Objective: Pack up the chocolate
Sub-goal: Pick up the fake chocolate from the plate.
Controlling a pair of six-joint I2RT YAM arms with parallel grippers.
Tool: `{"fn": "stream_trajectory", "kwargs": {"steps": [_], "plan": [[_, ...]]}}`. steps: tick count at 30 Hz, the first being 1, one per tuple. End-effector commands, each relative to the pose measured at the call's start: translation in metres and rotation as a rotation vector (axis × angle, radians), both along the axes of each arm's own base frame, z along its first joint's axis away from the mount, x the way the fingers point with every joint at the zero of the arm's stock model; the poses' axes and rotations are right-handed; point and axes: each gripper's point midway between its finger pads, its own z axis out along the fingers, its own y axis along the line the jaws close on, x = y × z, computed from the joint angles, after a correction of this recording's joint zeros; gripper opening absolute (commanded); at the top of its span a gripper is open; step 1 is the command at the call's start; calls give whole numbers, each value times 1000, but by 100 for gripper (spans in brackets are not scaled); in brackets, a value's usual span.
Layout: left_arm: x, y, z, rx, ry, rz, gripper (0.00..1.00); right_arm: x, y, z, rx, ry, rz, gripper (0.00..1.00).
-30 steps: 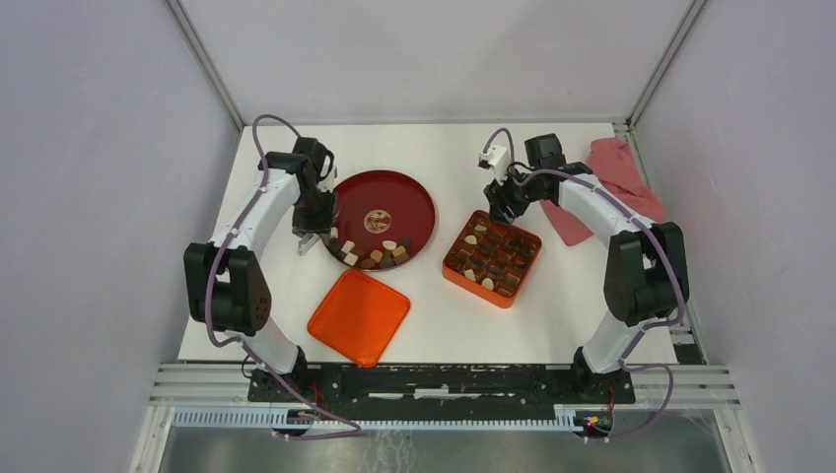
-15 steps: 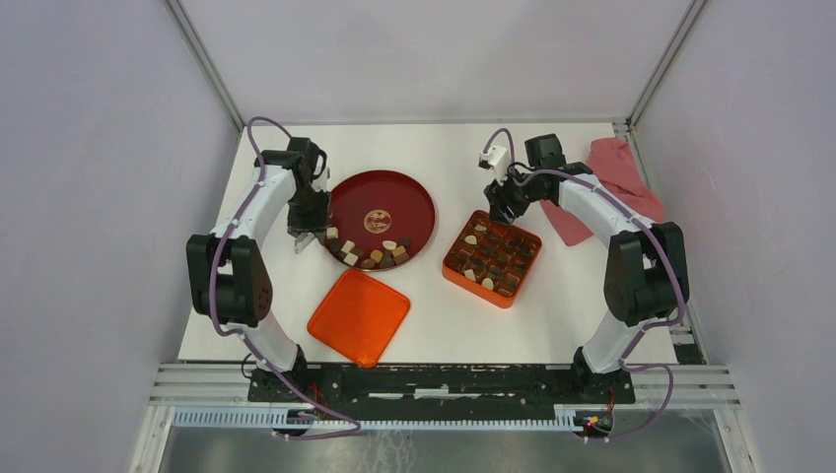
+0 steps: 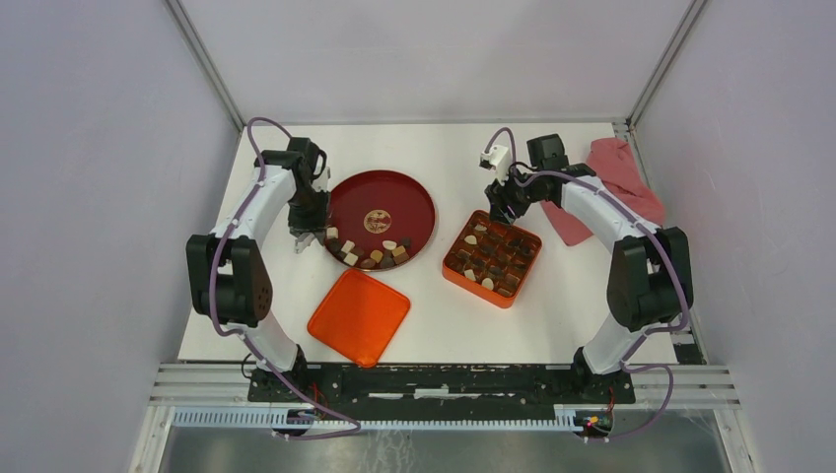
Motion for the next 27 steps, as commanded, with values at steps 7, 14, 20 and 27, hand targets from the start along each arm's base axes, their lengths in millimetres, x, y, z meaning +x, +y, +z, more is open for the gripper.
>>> {"fn": "stream_trajectory", "kwargs": {"steps": [7, 14, 20, 27], "plan": [[16, -27, 34, -170, -175, 26, 2, -2, 2, 22, 66, -48, 8, 57], [6, -38, 26, -255, -175, 32, 2, -4, -2, 20, 96, -35, -9, 57], [12, -42, 30, -287, -199, 34, 2, -4, -4, 21, 104, -35, -15, 57], [14, -60, 36, -417, -220, 43, 2, -6, -2, 20, 132, -27, -7, 57]]}}
